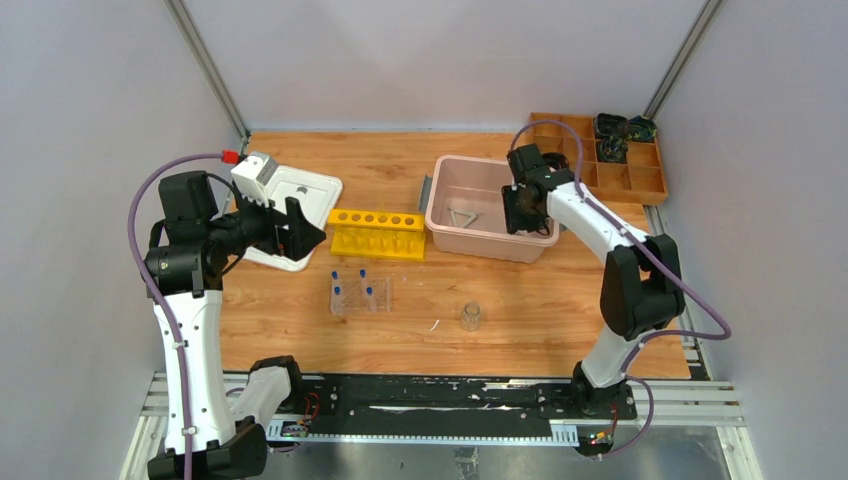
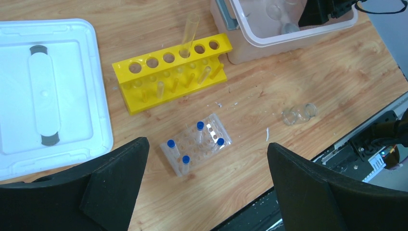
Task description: Organize the chemistry lab equipment
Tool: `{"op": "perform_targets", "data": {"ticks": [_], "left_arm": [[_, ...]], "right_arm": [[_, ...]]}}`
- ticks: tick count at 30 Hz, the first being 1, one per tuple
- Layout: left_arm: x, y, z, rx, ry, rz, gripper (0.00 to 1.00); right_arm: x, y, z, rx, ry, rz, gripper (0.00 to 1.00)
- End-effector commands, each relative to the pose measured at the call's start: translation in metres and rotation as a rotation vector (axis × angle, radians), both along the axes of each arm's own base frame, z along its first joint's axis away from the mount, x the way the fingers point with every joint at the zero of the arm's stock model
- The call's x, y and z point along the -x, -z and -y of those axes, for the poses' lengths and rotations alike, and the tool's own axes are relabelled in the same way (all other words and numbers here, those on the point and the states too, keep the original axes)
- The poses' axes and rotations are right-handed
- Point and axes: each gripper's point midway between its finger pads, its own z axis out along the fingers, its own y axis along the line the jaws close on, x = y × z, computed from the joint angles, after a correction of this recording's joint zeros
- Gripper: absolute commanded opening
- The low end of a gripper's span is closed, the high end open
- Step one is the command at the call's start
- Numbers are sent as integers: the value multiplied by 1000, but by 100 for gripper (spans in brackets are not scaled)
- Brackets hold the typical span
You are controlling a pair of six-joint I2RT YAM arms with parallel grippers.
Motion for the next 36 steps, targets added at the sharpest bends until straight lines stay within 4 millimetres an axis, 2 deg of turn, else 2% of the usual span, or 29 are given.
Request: {"op": "perform_targets", "data": {"ticks": [1,3,5,8,10,12,14,17,19,23,36], "left_arm": [[3,-8,0,-11,1,33,100],[3,-8,0,-14,-3,36,100],[3,-8,-1,-14,-7,34,100],[2,-6,-2,-16,-12,28,100],[2,-4,-2,-16,-12,22,100],[2,-3,-2,-15,-8,19,100],[1,-3,-2,-13,-8,16,100],[0,-5,-1,-11,-8,18,100],[0,-6,-1,-7,-8,18,100],[2,-7,-1,-9,-11,25,100],[2,-8,-3,-15,-23,28,100]], "right_arm": [[-11,-60,4,-45,43,141,47],[-8,-90,-4,-75,27,204,49],[5,-114,-19,-96,-18,259,49],[46,-132,-52,-99,-135,307,50],[81,-126,-75,-110,-218,293,50],[117,-111,-96,-142,-297,262,53],[151,-91,-111,-148,-377,218,64],[179,-71,-119,-146,-425,168,78],[188,-59,-120,-135,-437,138,82],[195,-39,-122,-138,-441,97,83],[200,7,-132,-105,-469,-1,59]]}}
